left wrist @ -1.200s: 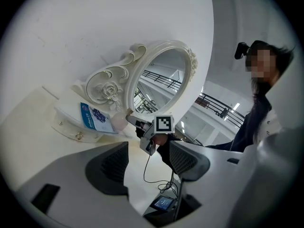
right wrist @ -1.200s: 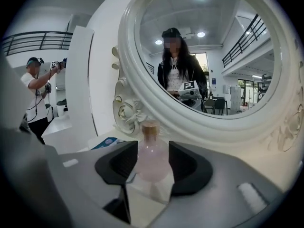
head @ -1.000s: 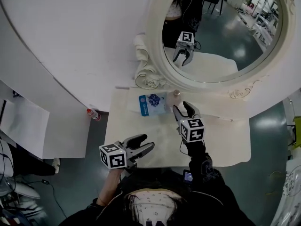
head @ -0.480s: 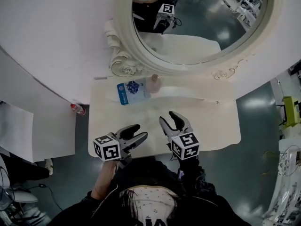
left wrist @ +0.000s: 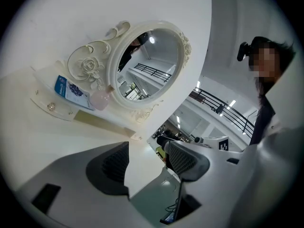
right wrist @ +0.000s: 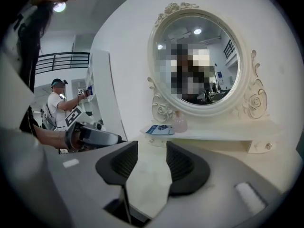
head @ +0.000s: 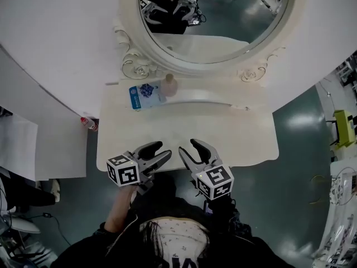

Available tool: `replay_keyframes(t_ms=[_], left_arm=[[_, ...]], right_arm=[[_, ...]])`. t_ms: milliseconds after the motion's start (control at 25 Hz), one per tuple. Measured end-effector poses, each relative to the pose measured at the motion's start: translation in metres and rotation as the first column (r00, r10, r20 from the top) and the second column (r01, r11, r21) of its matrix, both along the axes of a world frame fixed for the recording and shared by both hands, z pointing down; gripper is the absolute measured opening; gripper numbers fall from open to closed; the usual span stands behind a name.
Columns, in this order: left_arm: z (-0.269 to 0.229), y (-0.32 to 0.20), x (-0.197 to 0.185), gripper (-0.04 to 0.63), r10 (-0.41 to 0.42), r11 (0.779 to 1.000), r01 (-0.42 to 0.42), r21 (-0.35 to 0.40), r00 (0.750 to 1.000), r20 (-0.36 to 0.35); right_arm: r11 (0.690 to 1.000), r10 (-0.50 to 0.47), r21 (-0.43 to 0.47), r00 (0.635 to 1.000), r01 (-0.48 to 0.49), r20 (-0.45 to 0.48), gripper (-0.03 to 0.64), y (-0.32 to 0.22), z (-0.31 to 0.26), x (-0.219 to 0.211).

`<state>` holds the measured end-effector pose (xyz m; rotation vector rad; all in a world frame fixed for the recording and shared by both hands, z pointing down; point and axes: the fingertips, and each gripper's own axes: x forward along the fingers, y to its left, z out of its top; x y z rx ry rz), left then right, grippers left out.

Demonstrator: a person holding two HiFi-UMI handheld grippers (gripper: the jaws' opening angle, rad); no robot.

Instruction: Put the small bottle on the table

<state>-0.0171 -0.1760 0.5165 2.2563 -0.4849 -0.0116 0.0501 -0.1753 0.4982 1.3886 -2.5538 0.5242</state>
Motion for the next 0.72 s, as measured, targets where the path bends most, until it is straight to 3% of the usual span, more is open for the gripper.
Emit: replay_keyframes(t_ms=[200,280,440,720], left_arm=[[-0.004,0.043,0.006,0.264,-0.037,0.999,0.036,0.028,0.999,0.011],[-0.008,0.061,0.006,0.265,-0.05,0.998,0.049,0.041,0.999,0.016],[-0.017,0.102,0.005,0.264,-0.08,0.995,0.078,0.062,0.997,0.021],[-0.017,0.183,-0.003,0.264,-0.132,0.99,0.131,0.049,0.991,0.018]], right_arm=[[0.998,-0.062,0.027,0.998,0.062,-0.002,0.194,0.051,-0.004,-0.005],[0.996,-0.074,0.04,0.997,0.074,0.002,0.138,0.072,-0.007,-0.005],[0.992,-0.112,0.055,0.994,0.111,0.014,0.127,0.116,-0.013,-0.007],[0.988,-0.125,0.095,0.99,0.119,0.059,0.03,0.188,-0.025,-0.013]])
